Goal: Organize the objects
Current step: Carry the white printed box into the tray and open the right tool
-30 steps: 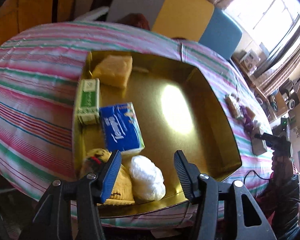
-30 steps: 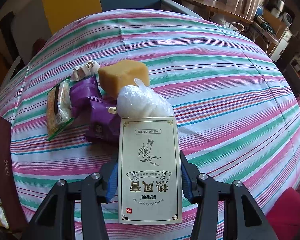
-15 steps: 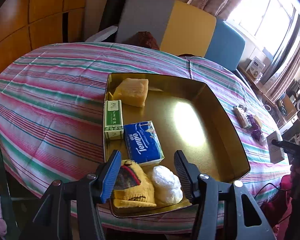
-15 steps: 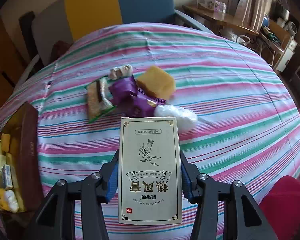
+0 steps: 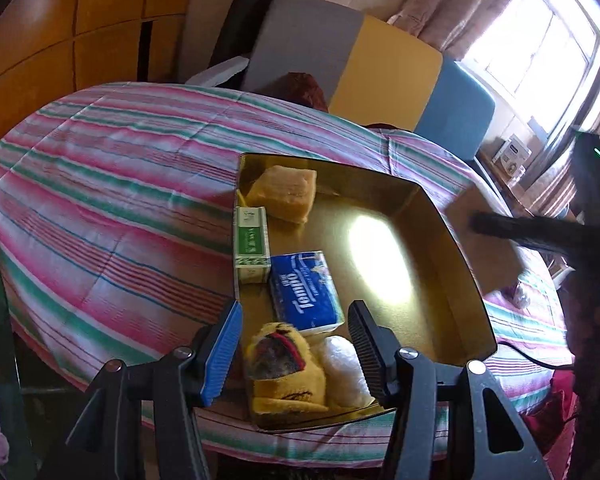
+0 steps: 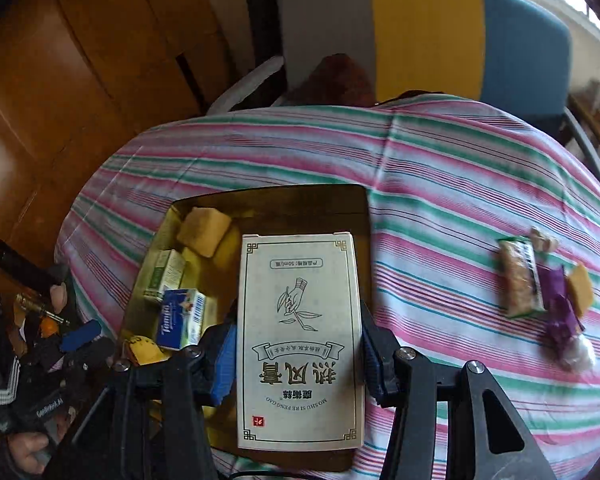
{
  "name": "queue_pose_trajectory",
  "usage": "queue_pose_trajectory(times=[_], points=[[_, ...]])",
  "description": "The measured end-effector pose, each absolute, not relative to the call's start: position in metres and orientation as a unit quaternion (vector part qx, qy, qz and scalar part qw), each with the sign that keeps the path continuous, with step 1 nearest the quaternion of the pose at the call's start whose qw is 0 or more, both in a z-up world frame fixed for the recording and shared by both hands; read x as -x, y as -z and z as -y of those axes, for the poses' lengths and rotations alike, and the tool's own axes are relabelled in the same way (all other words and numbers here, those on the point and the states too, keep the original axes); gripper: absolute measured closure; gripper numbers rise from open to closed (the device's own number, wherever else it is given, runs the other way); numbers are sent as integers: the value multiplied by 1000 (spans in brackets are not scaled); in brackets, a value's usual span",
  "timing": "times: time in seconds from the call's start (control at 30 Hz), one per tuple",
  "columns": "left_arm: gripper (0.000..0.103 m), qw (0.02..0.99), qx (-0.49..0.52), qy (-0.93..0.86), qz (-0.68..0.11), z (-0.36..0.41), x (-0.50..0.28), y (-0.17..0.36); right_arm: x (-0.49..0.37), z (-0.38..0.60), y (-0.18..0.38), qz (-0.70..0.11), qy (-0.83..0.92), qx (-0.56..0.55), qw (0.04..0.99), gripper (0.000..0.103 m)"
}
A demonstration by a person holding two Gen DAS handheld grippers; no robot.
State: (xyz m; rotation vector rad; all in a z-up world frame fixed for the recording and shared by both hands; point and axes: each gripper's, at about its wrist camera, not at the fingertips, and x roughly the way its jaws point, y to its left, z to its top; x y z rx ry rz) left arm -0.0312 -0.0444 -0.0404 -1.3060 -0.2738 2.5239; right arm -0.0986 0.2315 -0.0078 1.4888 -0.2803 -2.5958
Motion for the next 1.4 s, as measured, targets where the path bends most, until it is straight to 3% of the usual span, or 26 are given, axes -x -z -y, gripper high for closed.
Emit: queue_pose_trajectory(times=[0.33, 0.83, 0.97, 1.4], points=[[48, 123, 465, -868, 123, 72, 33, 55, 193, -179, 72, 123, 826, -549, 31, 51], [48, 125, 473, -860, 145, 84, 36, 66, 229, -163, 90, 150, 822, -550, 1, 49], [48, 120, 466, -865, 143, 84, 34, 62, 216, -168, 78, 163, 830, -533, 15, 34], [48, 109, 442, -884, 104, 72, 27, 43, 138, -190, 42, 139, 853, -500, 47, 22]])
